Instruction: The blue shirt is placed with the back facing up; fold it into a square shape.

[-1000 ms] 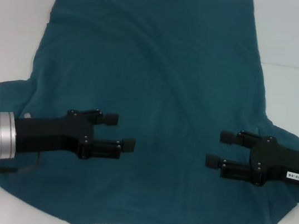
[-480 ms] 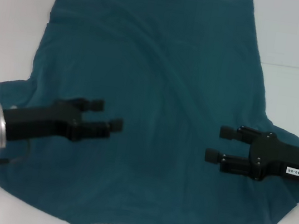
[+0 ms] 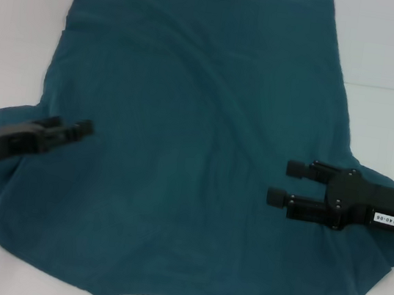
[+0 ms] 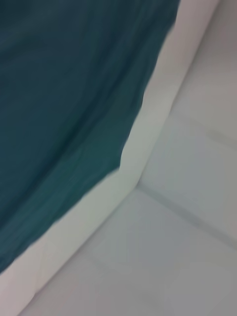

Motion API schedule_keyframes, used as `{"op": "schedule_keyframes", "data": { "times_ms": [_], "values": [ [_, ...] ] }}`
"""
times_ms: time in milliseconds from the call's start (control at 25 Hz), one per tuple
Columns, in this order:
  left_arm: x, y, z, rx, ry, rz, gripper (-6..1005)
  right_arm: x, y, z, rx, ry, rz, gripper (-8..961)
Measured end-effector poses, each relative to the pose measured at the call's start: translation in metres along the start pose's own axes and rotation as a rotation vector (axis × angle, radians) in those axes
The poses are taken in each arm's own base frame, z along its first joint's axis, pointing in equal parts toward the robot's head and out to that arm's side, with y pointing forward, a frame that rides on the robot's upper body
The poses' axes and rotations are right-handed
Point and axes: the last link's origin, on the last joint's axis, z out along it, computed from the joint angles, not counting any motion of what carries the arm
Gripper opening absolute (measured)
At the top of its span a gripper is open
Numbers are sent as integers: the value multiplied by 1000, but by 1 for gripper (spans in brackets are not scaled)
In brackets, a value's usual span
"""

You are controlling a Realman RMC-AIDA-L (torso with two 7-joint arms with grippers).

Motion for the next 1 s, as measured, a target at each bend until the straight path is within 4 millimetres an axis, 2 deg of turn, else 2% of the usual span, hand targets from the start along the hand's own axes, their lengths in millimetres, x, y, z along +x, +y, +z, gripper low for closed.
{"op": "schedule_keyframes", "data": {
  "times_ms": [200,560,1000],
  "values": [
    [-3,-19,-17,110,57,-68,920,-2,0,1,-1,-10,1,893],
    [-13,-41,-41,247,102,-136,919,-3,0,3,-6,-14,2,893],
    [-26,-47,-53,300,104,-170,919,-3,1,3,-8,-15,5,893]
  ]
}}
